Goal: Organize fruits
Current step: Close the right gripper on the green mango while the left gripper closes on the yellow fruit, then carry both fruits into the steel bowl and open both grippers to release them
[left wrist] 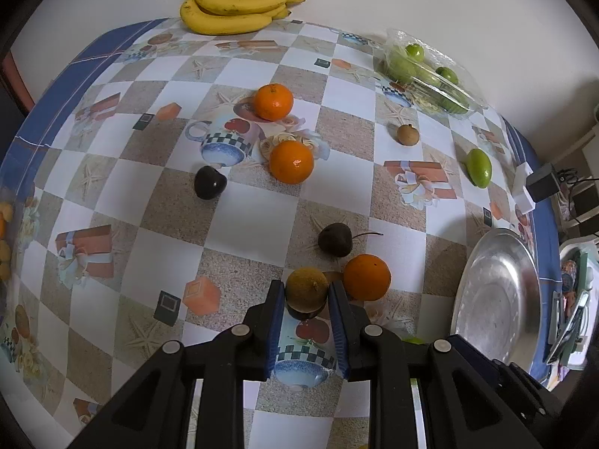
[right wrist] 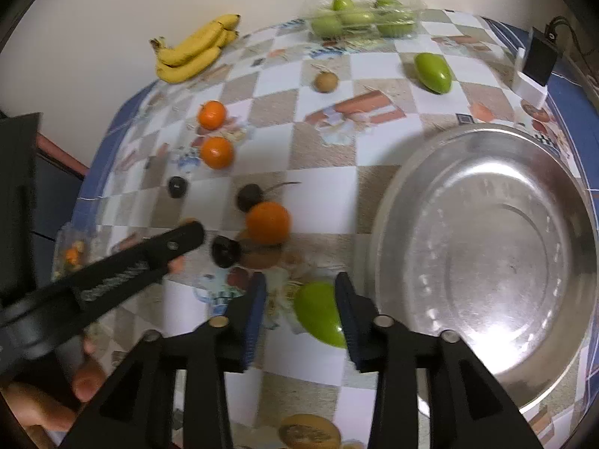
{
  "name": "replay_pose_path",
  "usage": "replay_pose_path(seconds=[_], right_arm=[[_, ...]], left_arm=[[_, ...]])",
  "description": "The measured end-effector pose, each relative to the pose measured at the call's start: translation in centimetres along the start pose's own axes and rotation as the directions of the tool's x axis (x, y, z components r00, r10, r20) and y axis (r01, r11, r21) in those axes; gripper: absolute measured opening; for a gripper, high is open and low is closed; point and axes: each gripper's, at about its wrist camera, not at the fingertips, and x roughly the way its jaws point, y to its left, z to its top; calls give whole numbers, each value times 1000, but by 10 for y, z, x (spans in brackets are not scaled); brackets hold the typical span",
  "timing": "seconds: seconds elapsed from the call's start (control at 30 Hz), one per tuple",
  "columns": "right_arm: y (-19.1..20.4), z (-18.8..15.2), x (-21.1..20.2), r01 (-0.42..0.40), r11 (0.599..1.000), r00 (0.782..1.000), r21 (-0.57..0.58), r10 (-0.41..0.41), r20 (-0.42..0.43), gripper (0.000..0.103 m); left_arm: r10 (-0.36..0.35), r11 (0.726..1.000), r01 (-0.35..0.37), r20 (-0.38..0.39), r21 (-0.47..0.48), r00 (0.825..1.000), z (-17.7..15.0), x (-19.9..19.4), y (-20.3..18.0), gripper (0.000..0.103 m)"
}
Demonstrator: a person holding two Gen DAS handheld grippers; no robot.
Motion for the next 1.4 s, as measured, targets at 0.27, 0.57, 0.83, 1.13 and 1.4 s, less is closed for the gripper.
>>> replay_pose_path(seconds=[0.27, 0.57, 0.83, 1.13, 1.4], right_arm=[[-2, -1, 13, 39, 999, 998, -21, -39, -39, 50], [20, -9, 20, 166, 969, 983, -181, -177, -46, 51], [37, -17, 34, 314, 894, 942, -318, -336, -15, 50], [26, -9, 28, 323, 908, 941, -265, -338, -12, 40], [2, 2, 10, 7, 999, 1000, -40, -8, -25, 39]], left_arm=[[2, 1000, -2, -8, -5, 1000, 0, 2, 2, 26], [11, 1000, -11, -18, -5, 1000, -1, 5, 3, 26], [11, 1000, -12, -21, -16, 1000, -1, 6, 5, 26], [9, 999, -10, -18, -33, 1000, 0, 6, 9, 26], [16, 999, -17, -4, -51, 1000, 2, 2, 14, 26]])
